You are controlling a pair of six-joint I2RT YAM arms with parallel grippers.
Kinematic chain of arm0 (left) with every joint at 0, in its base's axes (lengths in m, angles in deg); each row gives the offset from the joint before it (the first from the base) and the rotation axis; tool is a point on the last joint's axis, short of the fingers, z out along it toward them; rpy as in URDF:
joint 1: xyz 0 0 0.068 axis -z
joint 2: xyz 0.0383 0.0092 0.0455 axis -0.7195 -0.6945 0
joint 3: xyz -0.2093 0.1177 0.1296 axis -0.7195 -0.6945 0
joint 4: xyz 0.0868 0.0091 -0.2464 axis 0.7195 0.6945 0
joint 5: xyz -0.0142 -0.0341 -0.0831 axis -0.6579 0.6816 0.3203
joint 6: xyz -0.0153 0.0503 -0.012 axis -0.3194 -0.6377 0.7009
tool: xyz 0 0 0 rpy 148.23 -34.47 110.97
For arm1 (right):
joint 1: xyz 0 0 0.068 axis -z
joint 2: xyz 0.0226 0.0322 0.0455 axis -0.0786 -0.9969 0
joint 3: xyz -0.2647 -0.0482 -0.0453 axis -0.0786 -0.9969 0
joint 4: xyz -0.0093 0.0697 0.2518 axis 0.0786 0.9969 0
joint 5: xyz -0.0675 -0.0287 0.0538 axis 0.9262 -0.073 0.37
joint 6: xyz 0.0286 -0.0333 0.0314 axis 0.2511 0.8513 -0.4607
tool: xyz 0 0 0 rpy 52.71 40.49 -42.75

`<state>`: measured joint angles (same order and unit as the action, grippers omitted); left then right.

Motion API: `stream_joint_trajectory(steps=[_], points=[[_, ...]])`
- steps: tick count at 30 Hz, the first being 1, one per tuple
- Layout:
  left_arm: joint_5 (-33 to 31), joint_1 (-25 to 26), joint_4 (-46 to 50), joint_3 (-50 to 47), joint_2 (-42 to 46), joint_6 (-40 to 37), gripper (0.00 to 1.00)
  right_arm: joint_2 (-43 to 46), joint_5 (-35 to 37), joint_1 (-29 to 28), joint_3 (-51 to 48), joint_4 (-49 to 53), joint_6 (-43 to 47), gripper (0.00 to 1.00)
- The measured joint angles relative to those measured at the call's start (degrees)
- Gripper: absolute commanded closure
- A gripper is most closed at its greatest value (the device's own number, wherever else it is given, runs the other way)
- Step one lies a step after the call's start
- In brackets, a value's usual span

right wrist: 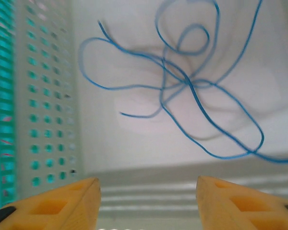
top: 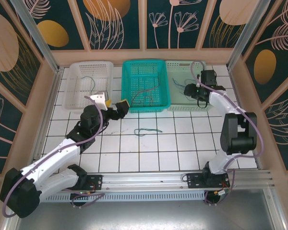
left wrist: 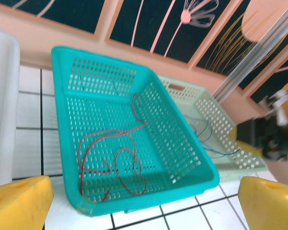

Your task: Untangle the cables

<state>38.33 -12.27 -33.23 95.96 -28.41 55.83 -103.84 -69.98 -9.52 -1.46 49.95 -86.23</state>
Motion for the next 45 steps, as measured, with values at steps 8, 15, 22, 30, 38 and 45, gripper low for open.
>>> stream_joint_trajectory(steps=[8, 15, 22, 30, 38, 45], points=[[10.7, 0.1, 2.3, 0.1, -14.7, -1.7, 0.32, 15.6, -0.7, -6.3, -8.2, -6.8, 0.7, 0.41], [15.6, 3.5, 5.6, 1.3, -24.4, -4.3, 0.34, 18.3, -1.4, -7.8, -15.0, -8.5, 0.4, 0.41], [19.3, 4.6, 4.3, 3.4, -29.9, -4.5, 0.41, 21.3, -2.4, -7.8, -18.9, -9.4, -0.6, 0.41], [22.1, 5.9, 3.2, 7.1, -35.5, -5.4, 0.5, 21.4, -2.4, -7.8, -18.9, -10.0, -0.8, 0.4], [23.5, 6.4, 3.1, 7.8, -36.9, -5.7, 0.52, 21.6, -2.3, -7.8, -18.9, -10.0, -0.8, 0.39], [24.6, 6.4, 3.1, 8.0, -37.1, -6.3, 0.65, 22.8, -2.1, -7.8, -18.9, -10.0, -0.8, 0.39]])
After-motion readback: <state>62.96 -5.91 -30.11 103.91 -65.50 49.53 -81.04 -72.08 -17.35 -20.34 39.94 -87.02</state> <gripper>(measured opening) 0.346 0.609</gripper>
